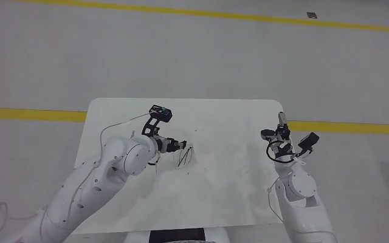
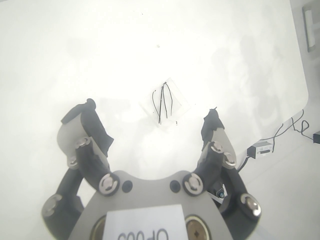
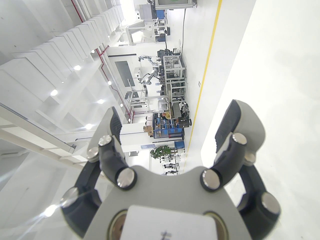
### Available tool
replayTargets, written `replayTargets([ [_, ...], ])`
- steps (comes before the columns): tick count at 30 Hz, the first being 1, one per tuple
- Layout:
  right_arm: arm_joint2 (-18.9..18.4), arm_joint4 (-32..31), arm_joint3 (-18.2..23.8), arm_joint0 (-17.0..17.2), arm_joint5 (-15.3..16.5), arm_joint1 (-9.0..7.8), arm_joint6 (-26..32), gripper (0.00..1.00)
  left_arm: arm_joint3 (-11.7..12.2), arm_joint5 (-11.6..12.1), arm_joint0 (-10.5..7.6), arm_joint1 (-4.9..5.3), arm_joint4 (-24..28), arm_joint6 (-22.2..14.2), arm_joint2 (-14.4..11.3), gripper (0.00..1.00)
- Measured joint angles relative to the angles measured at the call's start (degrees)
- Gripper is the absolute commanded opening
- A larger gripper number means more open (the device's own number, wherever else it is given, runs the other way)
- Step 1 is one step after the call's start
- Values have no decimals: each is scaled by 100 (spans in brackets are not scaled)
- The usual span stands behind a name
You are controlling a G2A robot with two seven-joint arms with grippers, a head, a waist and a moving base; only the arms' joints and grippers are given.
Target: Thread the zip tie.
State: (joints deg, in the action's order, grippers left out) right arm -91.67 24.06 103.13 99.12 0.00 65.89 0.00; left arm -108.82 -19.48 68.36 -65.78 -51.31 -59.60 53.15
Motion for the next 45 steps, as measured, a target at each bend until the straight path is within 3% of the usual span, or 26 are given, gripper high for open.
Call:
replayTargets([
  [4,0,0,0,0,0,0,0,100,35,56,-54,-26,-67,-6,-134,100],
  [11,0,0,0,0,0,0,0,100,600,63,-768,-261,-15,-192,-876,100],
  [17,0,0,0,0,0,0,0,100,1271,-2,-1239,-494,394,-265,-1236,100],
  [19,0,0,0,0,0,0,0,100,1363,-1,-1268,-517,436,-238,-1232,100],
  [34,0,0,0,0,0,0,0,100,1426,0,-1295,-538,279,-291,-1287,100],
  [37,0,0,0,0,0,0,0,100,1552,0,-1436,-664,-121,-592,-1421,100],
  [45,0,0,0,0,0,0,0,100,1960,0,-1750,-1197,-736,-1517,-1637,100],
])
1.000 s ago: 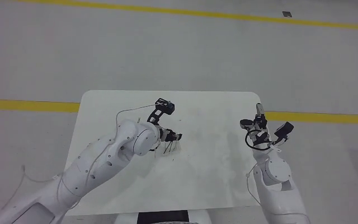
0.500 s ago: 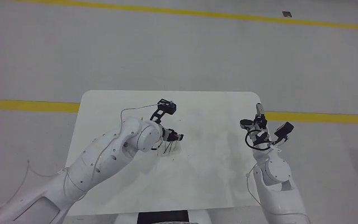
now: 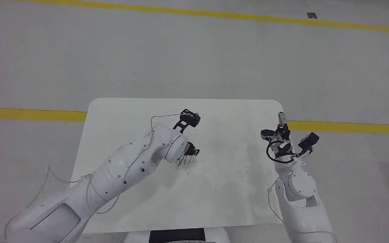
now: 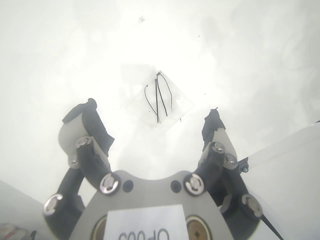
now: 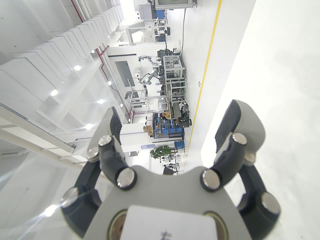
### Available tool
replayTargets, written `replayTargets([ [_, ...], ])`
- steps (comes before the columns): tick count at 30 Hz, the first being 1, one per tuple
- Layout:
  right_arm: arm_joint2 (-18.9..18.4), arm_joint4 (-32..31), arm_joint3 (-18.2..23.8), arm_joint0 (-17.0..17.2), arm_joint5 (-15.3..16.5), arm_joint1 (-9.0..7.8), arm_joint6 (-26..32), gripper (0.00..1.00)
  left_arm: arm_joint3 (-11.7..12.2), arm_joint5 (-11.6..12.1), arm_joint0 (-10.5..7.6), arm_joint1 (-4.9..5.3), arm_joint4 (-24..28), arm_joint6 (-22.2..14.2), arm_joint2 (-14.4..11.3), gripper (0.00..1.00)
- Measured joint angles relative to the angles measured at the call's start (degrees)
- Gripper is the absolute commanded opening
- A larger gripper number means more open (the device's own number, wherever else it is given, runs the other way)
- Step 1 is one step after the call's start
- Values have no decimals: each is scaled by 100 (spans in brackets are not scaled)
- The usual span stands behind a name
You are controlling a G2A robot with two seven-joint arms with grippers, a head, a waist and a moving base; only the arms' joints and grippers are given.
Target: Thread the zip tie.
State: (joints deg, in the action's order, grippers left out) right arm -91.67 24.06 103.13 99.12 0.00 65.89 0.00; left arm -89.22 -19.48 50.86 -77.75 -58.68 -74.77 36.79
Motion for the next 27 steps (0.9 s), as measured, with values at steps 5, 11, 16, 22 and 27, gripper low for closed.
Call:
replayTargets([
  [5,0,0,0,0,0,0,0,100,79,0,-14,-92,-198,-137,10,100],
  [11,0,0,0,0,0,0,0,100,77,0,-13,-90,-190,-133,10,100],
  [16,0,0,0,0,0,0,0,100,77,0,-13,-90,-190,-133,10,100],
  [22,0,0,0,0,0,0,0,100,155,0,69,-142,-484,-481,-17,100],
  [27,0,0,0,0,0,0,0,100,491,0,2,-278,-344,-487,-177,100],
])
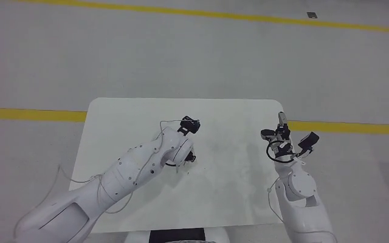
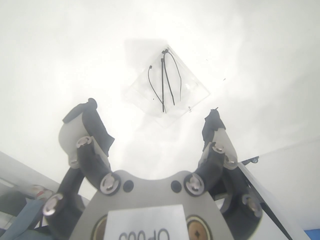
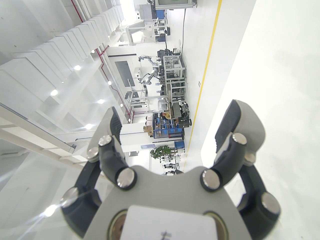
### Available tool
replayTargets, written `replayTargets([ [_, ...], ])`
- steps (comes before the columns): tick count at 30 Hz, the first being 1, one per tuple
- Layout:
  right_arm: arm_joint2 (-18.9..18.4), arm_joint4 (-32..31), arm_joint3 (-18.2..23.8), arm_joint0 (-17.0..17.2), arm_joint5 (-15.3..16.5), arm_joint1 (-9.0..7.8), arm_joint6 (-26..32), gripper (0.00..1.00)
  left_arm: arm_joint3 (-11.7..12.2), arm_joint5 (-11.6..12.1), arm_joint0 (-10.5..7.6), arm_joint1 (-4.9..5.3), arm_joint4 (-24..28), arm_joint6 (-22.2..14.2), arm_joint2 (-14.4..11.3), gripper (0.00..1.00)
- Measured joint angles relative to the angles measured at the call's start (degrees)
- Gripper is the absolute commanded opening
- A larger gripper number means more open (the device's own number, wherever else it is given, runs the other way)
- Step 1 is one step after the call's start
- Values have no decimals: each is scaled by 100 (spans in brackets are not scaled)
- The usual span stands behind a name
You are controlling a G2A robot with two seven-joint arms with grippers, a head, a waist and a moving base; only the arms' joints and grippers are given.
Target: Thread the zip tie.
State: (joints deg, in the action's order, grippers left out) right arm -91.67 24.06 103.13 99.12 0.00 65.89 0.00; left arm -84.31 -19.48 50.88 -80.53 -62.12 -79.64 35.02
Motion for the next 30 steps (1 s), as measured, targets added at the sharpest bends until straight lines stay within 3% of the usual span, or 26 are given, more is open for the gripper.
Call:
replayTargets([
  [4,0,0,0,0,0,0,0,100,246,0,-78,-74,73,0,19,100],
  [23,0,0,0,0,0,0,0,100,239,1,-74,-72,69,1,21,100],
  [27,0,0,0,0,0,0,0,100,334,196,31,-61,550,290,247,100],
  [30,0,0,0,0,0,0,0,100,433,182,10,-63,751,282,312,100],
])
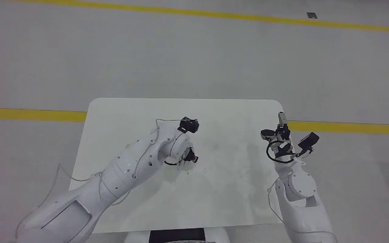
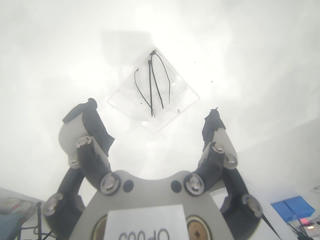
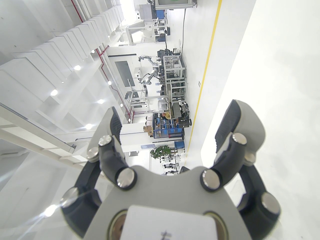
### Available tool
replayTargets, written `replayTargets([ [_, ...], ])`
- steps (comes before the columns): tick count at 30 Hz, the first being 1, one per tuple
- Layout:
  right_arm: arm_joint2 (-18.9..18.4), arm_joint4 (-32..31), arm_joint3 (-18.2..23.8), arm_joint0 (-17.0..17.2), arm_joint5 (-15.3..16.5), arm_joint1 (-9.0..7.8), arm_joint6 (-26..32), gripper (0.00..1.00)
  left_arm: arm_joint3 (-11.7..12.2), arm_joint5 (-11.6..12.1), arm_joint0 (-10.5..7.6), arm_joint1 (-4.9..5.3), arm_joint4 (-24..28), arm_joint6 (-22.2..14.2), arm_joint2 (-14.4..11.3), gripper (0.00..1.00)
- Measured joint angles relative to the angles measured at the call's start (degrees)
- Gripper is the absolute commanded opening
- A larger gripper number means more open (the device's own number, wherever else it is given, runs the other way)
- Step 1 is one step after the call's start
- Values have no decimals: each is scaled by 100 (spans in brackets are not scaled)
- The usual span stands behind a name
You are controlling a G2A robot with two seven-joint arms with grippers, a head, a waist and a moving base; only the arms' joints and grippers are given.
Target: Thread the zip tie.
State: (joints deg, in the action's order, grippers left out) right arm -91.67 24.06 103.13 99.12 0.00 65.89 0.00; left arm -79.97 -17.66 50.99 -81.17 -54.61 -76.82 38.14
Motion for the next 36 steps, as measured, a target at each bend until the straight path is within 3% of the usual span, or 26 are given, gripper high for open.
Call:
replayTargets([
  [11,0,0,0,0,0,0,0,100,3,-30,-34,-7,-106,27,-37,100],
  [16,0,0,0,0,0,0,0,100,106,188,-26,-36,-24,304,-119,100],
  [26,0,0,0,0,0,0,0,100,124,184,-43,-39,-64,299,-141,100],
  [29,0,0,0,0,0,0,0,100,30,280,22,-23,-32,478,-102,100],
  [35,0,0,0,0,0,0,0,100,-113,338,88,16,37,508,-6,100],
  [36,0,0,0,0,0,0,0,100,-123,349,96,23,41,504,7,96],
])
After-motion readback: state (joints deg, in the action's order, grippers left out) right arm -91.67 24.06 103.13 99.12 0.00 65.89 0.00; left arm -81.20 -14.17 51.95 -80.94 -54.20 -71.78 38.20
